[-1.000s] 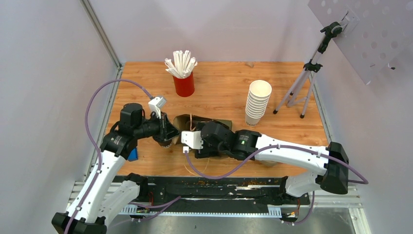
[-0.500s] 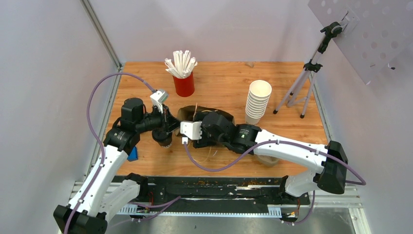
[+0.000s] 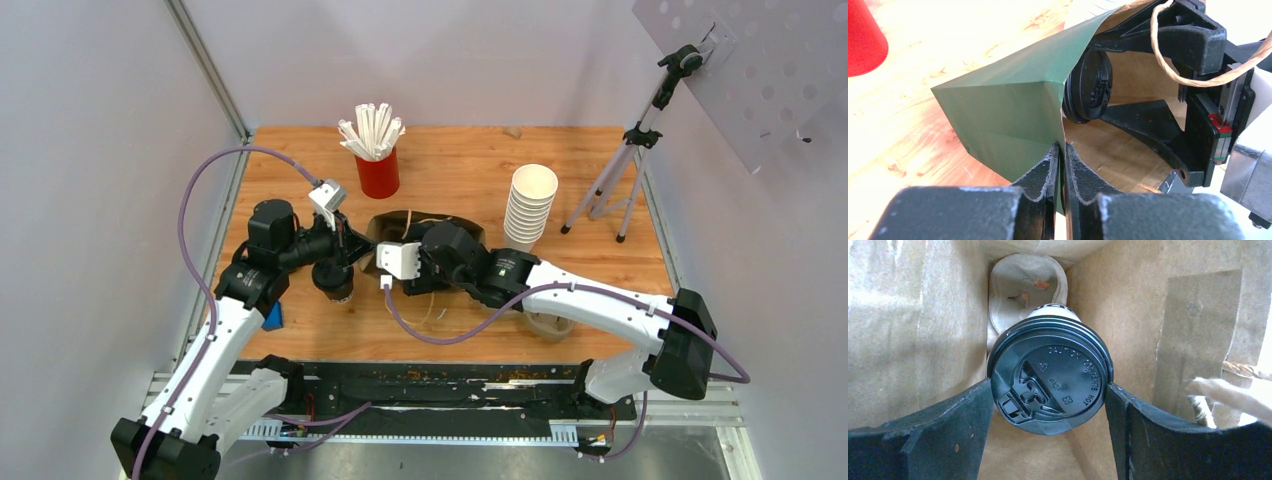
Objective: Pack the takeout coffee
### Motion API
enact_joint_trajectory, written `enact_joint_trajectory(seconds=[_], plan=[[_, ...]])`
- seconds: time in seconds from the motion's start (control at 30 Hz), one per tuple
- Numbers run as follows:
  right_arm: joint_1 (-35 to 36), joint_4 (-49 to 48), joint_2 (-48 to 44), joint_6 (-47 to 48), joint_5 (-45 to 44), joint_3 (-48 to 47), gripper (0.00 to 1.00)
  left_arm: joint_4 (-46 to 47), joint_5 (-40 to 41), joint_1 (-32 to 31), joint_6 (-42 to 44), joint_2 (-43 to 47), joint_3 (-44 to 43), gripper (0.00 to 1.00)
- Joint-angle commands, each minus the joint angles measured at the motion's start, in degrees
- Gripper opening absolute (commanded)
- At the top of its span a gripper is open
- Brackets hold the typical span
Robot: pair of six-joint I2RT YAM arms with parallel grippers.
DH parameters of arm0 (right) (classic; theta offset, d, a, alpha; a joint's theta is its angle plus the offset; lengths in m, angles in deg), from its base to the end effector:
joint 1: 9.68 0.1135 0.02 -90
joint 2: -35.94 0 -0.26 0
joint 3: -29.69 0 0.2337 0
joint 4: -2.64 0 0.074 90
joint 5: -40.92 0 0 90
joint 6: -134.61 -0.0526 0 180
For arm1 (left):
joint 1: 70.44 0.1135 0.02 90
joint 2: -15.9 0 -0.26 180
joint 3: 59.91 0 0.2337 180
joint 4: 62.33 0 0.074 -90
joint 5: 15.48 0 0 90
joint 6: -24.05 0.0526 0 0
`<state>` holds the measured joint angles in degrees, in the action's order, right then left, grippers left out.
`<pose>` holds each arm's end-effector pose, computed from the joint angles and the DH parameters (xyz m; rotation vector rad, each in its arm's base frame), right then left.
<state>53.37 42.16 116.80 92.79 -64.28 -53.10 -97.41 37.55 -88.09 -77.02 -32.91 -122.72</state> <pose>0.1533 0.2711 0.3020 -1.7336 1.3614 -0.1509 0.1656 -0.0859 0.3240 0.5526 1.9005 -0.9531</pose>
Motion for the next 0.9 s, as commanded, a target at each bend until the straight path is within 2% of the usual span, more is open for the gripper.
enact_joint_trajectory(seconds=[0.0,0.17,0.23,0.3,0.5,0.67,0.87], plan=[[0.05,-2.17,-3.03,1.07,2.77,1.72,0.77,2.27,0.43,-0.41,1.31,0.2,-0.97,0.17],[0.07,-1.47,-5.16,0.29,4.96,4.7,0.76,-5.98,2.22,-0.45,-1.55,2.53,-0.94,0.57],[0.23,-1.25,-5.63,0.16,4.88,5.31,0.75,-9.81,3.53,-0.44,-2.28,4.19,-1.17,0.66],[0.41,-0.7,-5.96,0.82,5.4,5.93,0.75,-12.31,4.77,-0.39,-3.62,6.16,-1.06,0.72],[1.67,-0.04,-5.79,3.91,5.14,6.77,0.75,-14.89,6.3,-0.42,-6.06,11.29,0.77,0.77],[3.26,-2.62,-5.02,5.12,2.41,7.53,0.75,-12.97,5.42,-0.43,-7.73,10.99,2.11,0.77],[4.16,-3.82,-3.97,5.47,0.19,7.1,0.75,-10.63,4.83,-0.45,-8.27,10.1,2.63,0.7]])
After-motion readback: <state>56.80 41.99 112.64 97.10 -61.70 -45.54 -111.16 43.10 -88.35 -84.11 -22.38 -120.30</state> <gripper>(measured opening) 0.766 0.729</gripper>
